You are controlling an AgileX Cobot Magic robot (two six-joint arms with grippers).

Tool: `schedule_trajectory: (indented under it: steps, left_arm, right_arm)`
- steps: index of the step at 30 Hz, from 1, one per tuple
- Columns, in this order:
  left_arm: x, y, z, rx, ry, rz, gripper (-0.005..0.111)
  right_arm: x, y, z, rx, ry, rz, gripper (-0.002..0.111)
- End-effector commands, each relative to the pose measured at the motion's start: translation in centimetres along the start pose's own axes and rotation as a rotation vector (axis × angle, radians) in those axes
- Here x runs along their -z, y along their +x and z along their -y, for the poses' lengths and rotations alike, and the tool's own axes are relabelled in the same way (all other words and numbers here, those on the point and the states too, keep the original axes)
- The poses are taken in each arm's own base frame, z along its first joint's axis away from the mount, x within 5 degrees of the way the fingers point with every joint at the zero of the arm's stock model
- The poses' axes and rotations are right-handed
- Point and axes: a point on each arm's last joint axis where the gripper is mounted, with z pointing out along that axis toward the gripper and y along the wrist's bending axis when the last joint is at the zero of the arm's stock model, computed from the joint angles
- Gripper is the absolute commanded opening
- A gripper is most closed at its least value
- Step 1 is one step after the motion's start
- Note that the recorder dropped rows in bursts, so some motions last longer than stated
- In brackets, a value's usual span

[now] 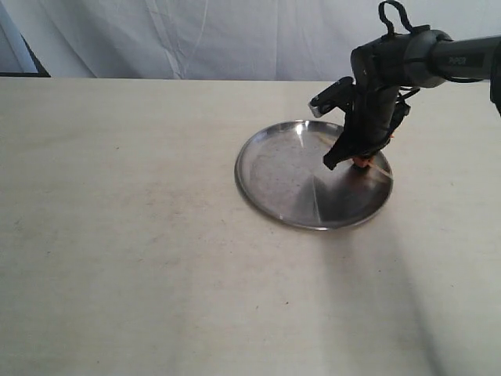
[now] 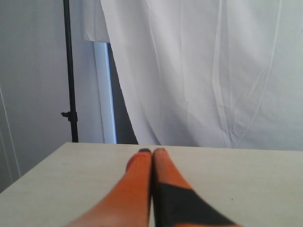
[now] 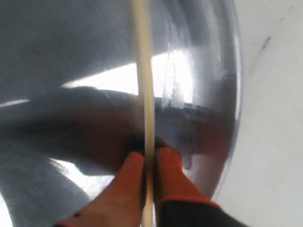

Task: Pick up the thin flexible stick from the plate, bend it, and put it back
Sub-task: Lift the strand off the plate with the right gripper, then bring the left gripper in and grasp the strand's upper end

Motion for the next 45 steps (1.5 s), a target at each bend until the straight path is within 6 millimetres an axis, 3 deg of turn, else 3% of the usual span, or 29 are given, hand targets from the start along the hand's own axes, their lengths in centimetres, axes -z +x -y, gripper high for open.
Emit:
schedule_trajectory:
  steps: [1, 7, 14, 19, 24, 31, 34, 36, 40, 45]
  left_arm:
    - [0.1, -0.4, 0.0, 0.005, -0.001, 0.021, 0.000]
    - [0.1, -0.4, 0.0, 0.005, -0.001, 0.021, 0.000]
    - [0.1, -0.4, 0.0, 0.005, -0.001, 0.021, 0.000]
    - [0.1, -0.4, 0.0, 0.005, -0.001, 0.021, 0.000]
    - [0.1, -0.4, 0.0, 0.005, -0.001, 0.021, 0.000]
    - [0.1, -1.3, 0.2, 0.075, 0.027, 0.122, 0.000]
    - [0.4, -2.8, 0.1, 0.503, 0.088, 0.274, 0.000]
    - [0.4, -2.9, 0.1, 0.747, 0.127, 0.275, 0.000]
    - [0.3, -2.7, 2.4, 0.559, 0.326, 0.133, 0.000]
    - [-0.2, -3.5, 5.0, 0.517, 0.608, -0.093, 0.000]
  right_arm:
    - [-0.2, 0.4, -0.1, -0.026, -0.038, -0.033, 0.000]
    - [3.9, 0.3, 0.2, -0.082, -0.075, 0.019, 0.000]
    - [10.8, 1.6, 0.0, -0.141, -0.137, 0.090, -0.001]
    - [15.2, 4.1, -1.1, -0.193, -0.205, 0.187, -0.001]
    - [18.9, 8.0, -3.2, -0.221, -0.304, 0.309, -0.001]
    - [21.3, 13.8, -6.6, -0.234, -0.449, 0.407, -0.001]
    - [21.7, 16.4, -8.0, -0.255, -0.494, 0.434, -0.001]
    - [22.0, 17.8, -8.8, -0.274, -0.527, 0.459, -0.001]
    - [22.2, 20.7, -10.7, -0.294, -0.615, 0.491, -0.001]
    - [22.0, 23.4, -12.5, -0.300, -0.705, 0.545, -0.001]
